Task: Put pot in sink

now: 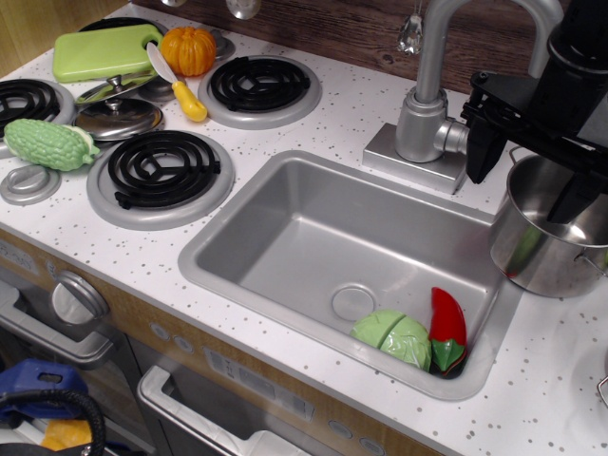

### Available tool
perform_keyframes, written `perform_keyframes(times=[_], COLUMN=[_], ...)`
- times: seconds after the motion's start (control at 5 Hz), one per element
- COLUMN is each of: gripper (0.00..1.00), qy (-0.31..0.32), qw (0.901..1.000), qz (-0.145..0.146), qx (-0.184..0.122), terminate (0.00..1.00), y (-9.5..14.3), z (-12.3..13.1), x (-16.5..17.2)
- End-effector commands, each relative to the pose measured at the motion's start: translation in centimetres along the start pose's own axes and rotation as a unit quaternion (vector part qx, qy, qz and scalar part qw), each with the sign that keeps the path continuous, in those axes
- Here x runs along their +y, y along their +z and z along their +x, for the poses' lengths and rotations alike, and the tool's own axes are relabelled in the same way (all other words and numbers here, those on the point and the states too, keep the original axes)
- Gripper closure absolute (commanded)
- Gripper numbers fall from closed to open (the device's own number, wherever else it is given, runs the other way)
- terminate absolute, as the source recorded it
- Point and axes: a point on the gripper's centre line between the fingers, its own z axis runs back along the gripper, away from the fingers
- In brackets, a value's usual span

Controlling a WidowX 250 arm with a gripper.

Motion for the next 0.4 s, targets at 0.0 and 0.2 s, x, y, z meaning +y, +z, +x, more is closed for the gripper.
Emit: perform_keyframes(times=[0.0, 0.2], gripper=[0.0, 0.0], qy=[0.0, 0.07], qw=[1.0, 0.9974], qz=[0.0, 0.007], qx=[0.0, 0.013], terminate=[0.0, 0.0], y=[0.0, 1.0], z=[0.0, 1.7], x=[0.0, -0.8])
